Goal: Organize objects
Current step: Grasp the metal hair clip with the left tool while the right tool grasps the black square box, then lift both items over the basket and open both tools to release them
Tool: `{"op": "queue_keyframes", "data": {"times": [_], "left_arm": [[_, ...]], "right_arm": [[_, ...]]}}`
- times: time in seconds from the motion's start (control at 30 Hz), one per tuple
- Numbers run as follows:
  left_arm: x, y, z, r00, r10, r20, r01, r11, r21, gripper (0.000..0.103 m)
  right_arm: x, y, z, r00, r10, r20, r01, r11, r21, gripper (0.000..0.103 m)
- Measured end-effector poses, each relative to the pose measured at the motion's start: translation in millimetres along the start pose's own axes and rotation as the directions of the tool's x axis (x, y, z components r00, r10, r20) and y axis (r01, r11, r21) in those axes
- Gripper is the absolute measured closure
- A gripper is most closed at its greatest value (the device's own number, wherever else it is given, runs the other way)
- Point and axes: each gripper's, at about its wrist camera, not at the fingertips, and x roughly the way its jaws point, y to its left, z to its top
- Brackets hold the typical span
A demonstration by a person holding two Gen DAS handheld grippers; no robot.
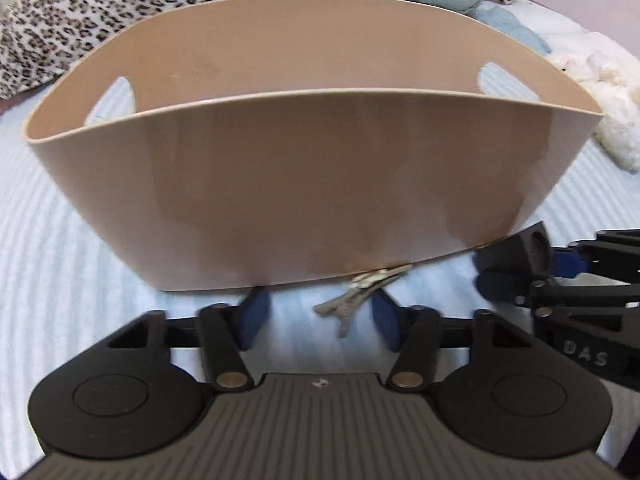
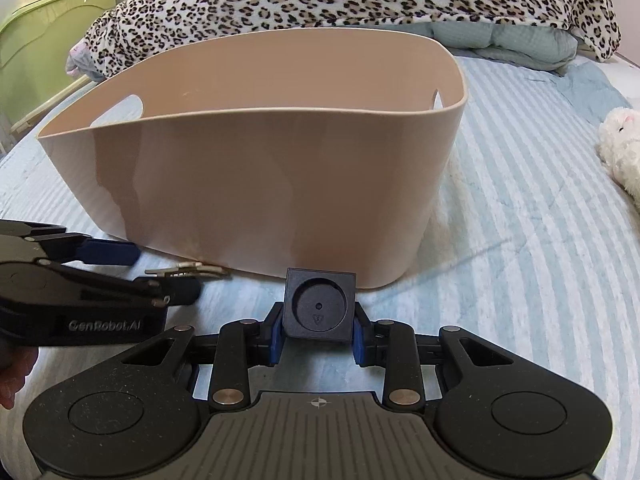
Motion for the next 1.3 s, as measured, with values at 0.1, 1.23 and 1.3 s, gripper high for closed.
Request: {"op": "queue_keyframes", "data": {"times": [0.1, 1.23, 1.3], "left_arm": [[-0.7, -4.6, 1.2, 0.999, -0.025, -0.019, 0.025, 0.999, 0.020, 0.078], [-136.8, 19.7, -0.1, 0.981, -0.063, 0.182, 0.069, 0.997, -0.026, 0.081], [-147.7, 18.9, 4.6, 0.974, -0.066, 0.217, 0.073, 0.997, -0.028, 0.081]], "right_arm": [[0.2, -1.2, -0.2, 1.000, 0.004, 0.004, -0.004, 1.000, 0.003, 0.074], [-106.5, -6.5, 17.0, 0.976, 0.082, 0.201, -0.080, 0.997, -0.014, 0.074], [-115.6, -5.4, 23.3, 0.969, 0.087, 0.230, -0.086, 0.996, -0.016, 0.074]]}}
